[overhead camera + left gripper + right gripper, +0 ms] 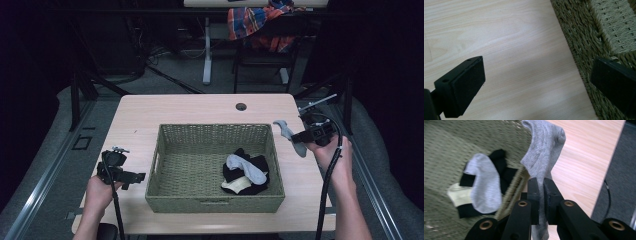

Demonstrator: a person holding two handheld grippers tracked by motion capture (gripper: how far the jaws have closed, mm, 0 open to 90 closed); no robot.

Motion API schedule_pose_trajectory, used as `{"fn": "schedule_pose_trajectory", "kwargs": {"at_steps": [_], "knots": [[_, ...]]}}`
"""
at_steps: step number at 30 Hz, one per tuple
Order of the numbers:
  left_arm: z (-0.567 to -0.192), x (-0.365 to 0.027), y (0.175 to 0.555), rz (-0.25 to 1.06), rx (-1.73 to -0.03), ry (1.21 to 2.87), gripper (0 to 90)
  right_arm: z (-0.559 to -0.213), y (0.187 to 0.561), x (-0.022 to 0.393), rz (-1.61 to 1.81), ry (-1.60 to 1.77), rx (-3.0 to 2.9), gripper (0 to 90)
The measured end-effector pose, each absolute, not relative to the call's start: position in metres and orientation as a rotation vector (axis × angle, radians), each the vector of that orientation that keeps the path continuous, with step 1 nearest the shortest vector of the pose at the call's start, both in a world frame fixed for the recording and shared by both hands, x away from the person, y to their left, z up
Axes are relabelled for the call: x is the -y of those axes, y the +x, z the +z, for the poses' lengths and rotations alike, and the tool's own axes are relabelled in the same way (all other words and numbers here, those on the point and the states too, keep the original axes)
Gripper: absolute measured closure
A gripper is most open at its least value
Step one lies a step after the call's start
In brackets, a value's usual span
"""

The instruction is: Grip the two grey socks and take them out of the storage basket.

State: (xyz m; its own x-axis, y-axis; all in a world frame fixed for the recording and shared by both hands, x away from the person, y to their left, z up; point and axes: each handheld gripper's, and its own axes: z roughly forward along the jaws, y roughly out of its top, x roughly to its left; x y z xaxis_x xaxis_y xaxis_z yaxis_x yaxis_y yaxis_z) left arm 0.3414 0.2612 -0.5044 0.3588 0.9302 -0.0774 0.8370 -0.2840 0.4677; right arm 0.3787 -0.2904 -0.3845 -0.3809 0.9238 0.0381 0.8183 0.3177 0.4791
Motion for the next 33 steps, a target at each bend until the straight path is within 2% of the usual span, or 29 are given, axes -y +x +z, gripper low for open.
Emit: {"fn": "schedule_pose_trajectory", "kwargs": {"at_steps": [10, 33], "knots": [[-0.504, -0.261, 0.341, 0.298, -1.536, 2.2, 0.2, -0.411, 0.39, 0.312, 0.536, 1.679, -2.337, 85.4], [-0.504, -0.26, 0.341, 0.3, -1.535, 2.202, 0.2, -0.484, 0.412, 0.326, 0.425, 1.831, -2.386, 85.2]]}}
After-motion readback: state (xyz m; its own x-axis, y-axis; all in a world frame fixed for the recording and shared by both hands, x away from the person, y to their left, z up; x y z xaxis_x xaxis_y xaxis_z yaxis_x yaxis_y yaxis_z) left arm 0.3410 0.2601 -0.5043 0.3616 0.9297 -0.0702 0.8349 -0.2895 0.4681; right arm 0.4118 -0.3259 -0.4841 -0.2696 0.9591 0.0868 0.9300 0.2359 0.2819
